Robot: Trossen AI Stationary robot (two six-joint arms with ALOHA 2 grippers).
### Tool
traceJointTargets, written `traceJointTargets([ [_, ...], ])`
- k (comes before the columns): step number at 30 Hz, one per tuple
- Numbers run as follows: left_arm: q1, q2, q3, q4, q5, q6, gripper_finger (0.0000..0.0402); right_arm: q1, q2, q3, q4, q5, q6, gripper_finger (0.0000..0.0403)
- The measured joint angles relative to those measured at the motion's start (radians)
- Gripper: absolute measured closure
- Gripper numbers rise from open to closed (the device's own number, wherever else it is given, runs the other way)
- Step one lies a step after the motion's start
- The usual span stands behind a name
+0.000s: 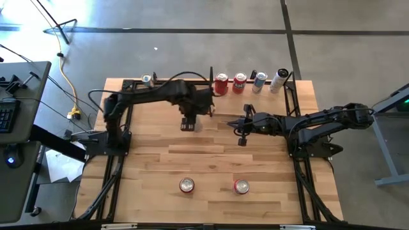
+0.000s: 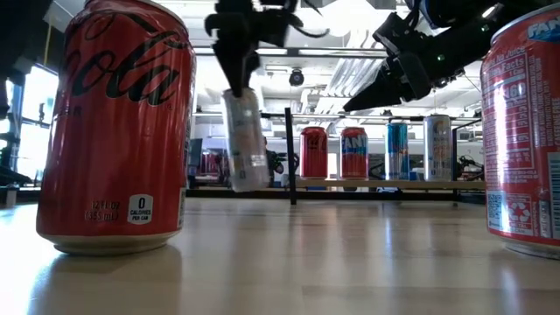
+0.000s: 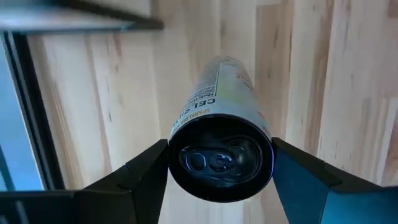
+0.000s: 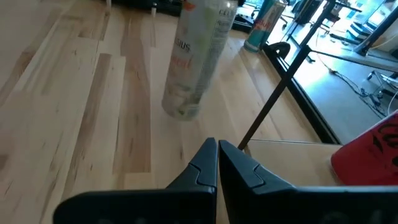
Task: Place canned beverage on shelf
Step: Put the white-yellow soda can on the shelf aligned with the other white-yellow soda can
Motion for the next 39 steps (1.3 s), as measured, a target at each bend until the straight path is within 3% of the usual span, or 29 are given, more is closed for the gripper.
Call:
traceJointTargets([
  [4,-0.029,0.098,0.100,-0.049,0.002,0.060,0.0172,0.000,0.000,0.000,-0.021,0.000,0.004,0.0403],
  [9,-0.082,0.166,0.140,-0.064,-0.036,0.108,0.0172,0.000,0.000,0.000,-0.045,0.000,0.006,0.0403],
  [15,-0.132,0.178,0.142,-0.057,-0.078,0.117,0.0166,0.000,0.000,0.000,-0.045,0.000,-0.003,0.0403],
  [25,-0.159,0.185,0.137,-0.055,-0.138,0.090,0.0117,0.000,0.000,0.000,-0.041,0.000,-0.008,0.0403],
  [33,-0.158,0.187,0.141,-0.058,-0.145,0.079,0.0115,0.000,0.000,0.000,-0.041,0.000,-0.008,0.0403],
  [39,-0.158,0.186,0.216,-0.062,-0.148,0.078,0.0115,0.000,0.000,0.000,-0.041,0.000,-0.008,0.0403],
])
